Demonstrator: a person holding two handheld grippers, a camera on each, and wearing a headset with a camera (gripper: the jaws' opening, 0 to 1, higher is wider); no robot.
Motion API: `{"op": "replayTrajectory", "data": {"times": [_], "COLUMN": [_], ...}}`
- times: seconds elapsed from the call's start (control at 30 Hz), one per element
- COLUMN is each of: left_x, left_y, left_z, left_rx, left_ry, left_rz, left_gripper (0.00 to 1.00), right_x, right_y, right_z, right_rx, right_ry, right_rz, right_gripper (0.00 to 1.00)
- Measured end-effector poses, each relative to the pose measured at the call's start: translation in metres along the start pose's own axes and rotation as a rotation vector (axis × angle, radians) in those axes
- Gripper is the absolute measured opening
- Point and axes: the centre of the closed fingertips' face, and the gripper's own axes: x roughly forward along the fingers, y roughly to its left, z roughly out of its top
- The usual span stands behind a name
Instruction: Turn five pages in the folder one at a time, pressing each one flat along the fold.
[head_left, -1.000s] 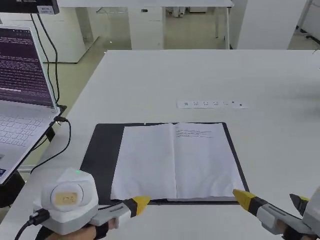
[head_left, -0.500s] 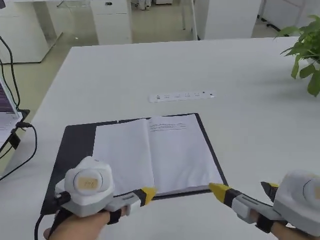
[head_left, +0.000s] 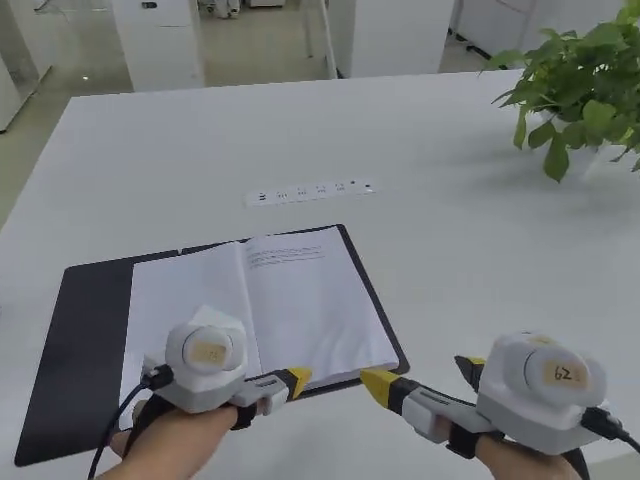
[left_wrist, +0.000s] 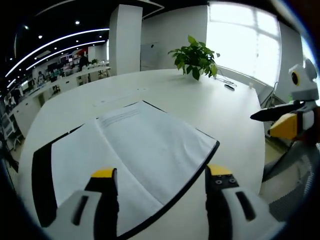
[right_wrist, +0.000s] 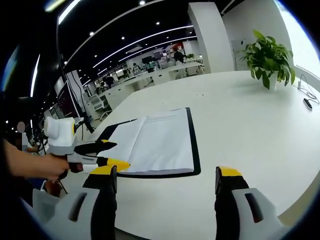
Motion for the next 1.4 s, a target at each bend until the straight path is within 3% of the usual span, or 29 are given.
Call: {"op": "replayTrajectory", "data": {"times": [0.37,0.53,0.87,1.0,1.13,1.4], "left_x": [0.043,0.055,0.078,0.085,0.087,0.087], "left_y": [-0.032,-0.04,-0.045,-0.046,-0.044,-0.042], "left_z": [0.018,0.014,0.013,-0.001,-0.001,-0.002], "left_rx": [0.071,0.066,0.05,0.082,0.09,0.094], "left_ry": [-0.014,-0.002,0.002,0.046,0.038,0.008], "left_rz": [-0.047,-0.053,-0.032,-0.025,-0.002,-0.011], "left_gripper": [0.64,0.61,0.56,0.54,0.52,0.45], "right_x": [0.0,-0.001,0.001,0.002,0.004,0.008], "right_y": [-0.003,-0.004,-0.006,-0.007,-0.007,-0.007], "right_z": [0.0,0.001,-0.004,-0.005,-0.007,-0.011], "right_rx": [0.021,0.027,0.033,0.038,0.044,0.048], "right_ry": [-0.018,-0.026,-0.015,-0.012,-0.007,0.004], "right_rz": [-0.022,-0.031,-0.043,-0.046,-0.047,-0.041], "right_gripper": [0.8,0.79,0.78,0.78,0.78,0.78]}}
